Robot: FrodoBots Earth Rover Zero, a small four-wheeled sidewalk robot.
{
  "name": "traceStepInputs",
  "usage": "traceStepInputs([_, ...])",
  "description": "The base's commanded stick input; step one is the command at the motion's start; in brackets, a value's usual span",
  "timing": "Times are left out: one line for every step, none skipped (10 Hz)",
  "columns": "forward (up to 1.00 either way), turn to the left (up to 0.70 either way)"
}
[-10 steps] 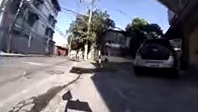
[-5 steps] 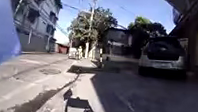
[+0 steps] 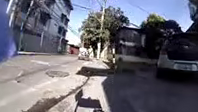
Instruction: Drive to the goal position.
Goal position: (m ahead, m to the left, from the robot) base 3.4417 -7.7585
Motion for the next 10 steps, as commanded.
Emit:
traceStepInputs([0.74,0.36])
traceStepInputs([0.74,0.36])
traceStepInputs([0.74,0.36])
traceStepInputs([0.74,0.36])
traceStepInputs([0.74,0.36])
traceStepInputs([0.74,0.36])
traceStepInputs([0.66,0.32])
traceStepInputs([0.58,0.38])
traceStepInputs([0.54,0.53])
traceStepInputs([0.50,0.49])
